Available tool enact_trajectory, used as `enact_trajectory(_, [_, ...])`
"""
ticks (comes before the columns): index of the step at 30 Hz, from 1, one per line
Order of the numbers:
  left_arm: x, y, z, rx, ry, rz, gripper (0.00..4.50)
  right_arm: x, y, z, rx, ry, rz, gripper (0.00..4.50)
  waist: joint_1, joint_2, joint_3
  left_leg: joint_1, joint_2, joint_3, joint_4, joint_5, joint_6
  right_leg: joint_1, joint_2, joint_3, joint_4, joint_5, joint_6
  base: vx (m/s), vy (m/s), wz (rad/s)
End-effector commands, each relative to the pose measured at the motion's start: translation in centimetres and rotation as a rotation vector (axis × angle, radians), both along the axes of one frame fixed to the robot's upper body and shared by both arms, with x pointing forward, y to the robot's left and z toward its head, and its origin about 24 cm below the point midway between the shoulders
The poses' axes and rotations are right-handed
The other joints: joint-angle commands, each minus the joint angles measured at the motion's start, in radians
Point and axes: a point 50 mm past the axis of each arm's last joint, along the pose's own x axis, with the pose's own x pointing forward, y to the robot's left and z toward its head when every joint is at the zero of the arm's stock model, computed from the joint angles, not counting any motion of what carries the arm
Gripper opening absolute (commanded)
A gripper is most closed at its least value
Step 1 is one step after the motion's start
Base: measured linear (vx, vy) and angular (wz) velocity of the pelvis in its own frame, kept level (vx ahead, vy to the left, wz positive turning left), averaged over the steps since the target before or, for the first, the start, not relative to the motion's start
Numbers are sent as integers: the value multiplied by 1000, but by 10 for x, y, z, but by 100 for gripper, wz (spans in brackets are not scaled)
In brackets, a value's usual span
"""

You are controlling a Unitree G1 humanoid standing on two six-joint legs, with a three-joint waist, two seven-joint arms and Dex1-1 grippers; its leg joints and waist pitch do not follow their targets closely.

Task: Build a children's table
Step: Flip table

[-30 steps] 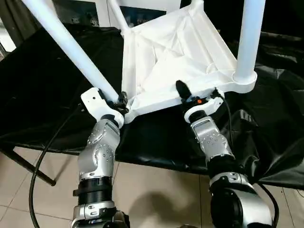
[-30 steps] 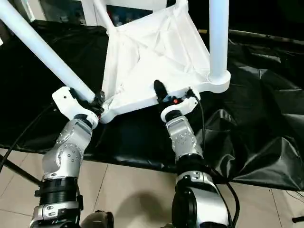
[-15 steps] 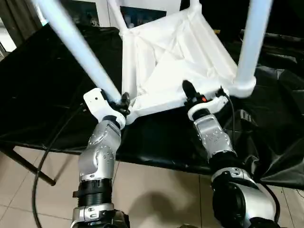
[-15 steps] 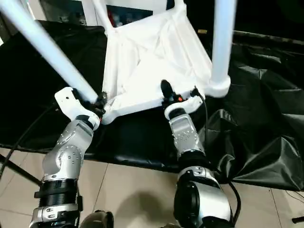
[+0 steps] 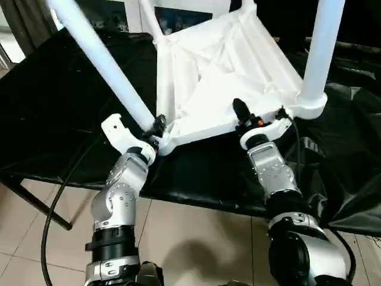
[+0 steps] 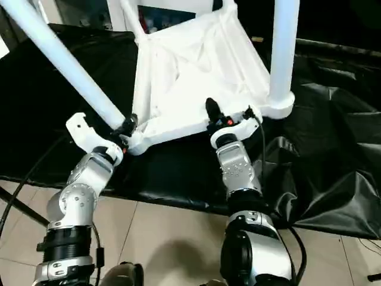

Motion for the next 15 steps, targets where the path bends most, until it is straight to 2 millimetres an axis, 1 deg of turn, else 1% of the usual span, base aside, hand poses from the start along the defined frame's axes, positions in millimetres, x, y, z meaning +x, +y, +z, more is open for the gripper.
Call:
enact_trajectory(1, [-11,39,-7,19,29,151,450,-1,-75,34,-64,-127,-280,204,-4,11,-81,52,44,-11,-57,-2,54,41,-71,29,-50,345,-227,0,0,0])
enact_trajectory(2, [-11,37,-7,12,27,138,450,-2,-77,35,-68,-128,-286,204,-4,11,-81,52,44,-11,-57,-2,54,41,-71,29,-50,345,-227,0,0,0])
enact_trajectory(3, [-10,30,-6,-3,16,96,450,-3,-80,36,-79,-131,-298,204,-3,9,-80,52,43,-11,-59,-18,45,43,-72,30,-51,330,-223,0,0,0])
enact_trajectory(4, [-10,29,-6,-7,13,83,450,-3,-80,37,-82,-132,-300,204,-2,9,-79,53,43,-10,-60,-28,40,41,-71,30,-53,316,-220,0,0,0])
enact_trajectory(5, [-10,25,-5,-1,5,55,450,-3,-81,38,-90,-134,-299,204,-3,12,-78,51,42,-11,-61,-34,36,42,-71,30,-53,307,-219,0,0,0])
enact_trajectory(6, [-10,18,-3,24,-16,-18,450,-3,-80,39,-97,-136,-300,204,-2,11,-78,52,42,-10,-62,-39,34,42,-71,30,-56,296,-216,0,0,0])
enact_trajectory(7, [-10,14,-2,42,-27,-63,450,-3,-80,40,-102,-137,-300,204,1,11,-77,52,42,-10,-62,-43,31,39,-71,30,-57,266,-207,0,0,0])
enact_trajectory(8, [-11,11,-2,56,-34,-98,450,-4,-80,41,-107,-138,-301,204,0,12,-77,53,41,-9,-62,-44,31,37,-70,30,-58,259,-205,0,0,0])
enact_trajectory(10, [-10,9,0,56,-34,-95,450,-4,-79,42,-119,-139,-305,204,0,14,-73,51,41,-7,-65,-55,23,37,-70,32,-62,236,-197,0,0,0])
enact_trajectory(12, [-9,9,2,48,-41,-76,450,-4,-78,43,-123,-139,-307,203,-2,13,-74,50,40,-8,-67,-57,18,38,-70,31,-62,229,-194,0,0,0])
enact_trajectory(14, [-6,9,10,39,-94,-55,450,-4,-75,44,-124,-139,-308,202,-4,12,-73,49,40,-9,-69,-71,16,38,-72,31,-66,215,-188,0,0,0])
enact_trajectory(15, [-6,7,20,51,-184,-69,450,-4,-74,44,-119,-138,-310,202,-5,8,-74,49,39,-8,-71,-74,17,40,-72,30,-70,204,-186,0,0,0])
